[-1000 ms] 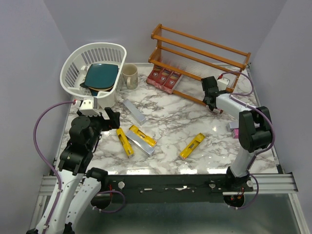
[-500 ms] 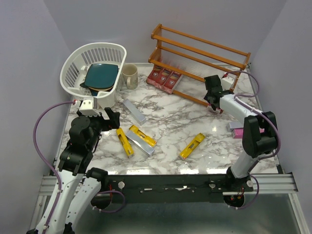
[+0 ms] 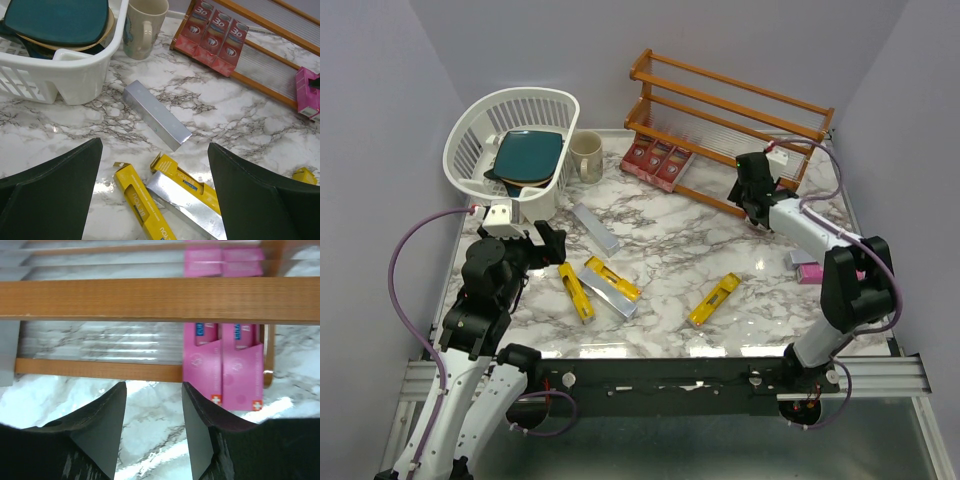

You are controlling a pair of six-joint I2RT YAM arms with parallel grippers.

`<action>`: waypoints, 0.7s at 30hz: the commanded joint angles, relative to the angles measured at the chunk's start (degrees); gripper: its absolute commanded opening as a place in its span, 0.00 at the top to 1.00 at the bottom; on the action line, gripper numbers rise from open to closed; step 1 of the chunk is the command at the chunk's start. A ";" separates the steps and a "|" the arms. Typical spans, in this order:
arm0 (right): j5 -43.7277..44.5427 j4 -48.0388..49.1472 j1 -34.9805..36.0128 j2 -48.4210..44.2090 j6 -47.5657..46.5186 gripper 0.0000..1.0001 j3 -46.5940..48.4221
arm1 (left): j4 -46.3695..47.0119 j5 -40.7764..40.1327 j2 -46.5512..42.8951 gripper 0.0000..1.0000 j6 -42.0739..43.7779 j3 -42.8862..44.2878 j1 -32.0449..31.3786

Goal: Place and organize the toothpastes onto the shelf
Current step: Place the toothpaste on the shelf.

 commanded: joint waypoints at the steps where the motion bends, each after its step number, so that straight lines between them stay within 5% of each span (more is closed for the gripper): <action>1: -4.07 5.84 1.03 4.37 -2.45 0.44 1.17 | 0.53 0.09 -0.43 0.01 0.39 -0.46 -0.29; 21: 9.98 -4.26 0.50 11.85 11.17 0.40 5.39 | 0.45 0.18 -0.16 0.01 0.48 -0.47 -0.29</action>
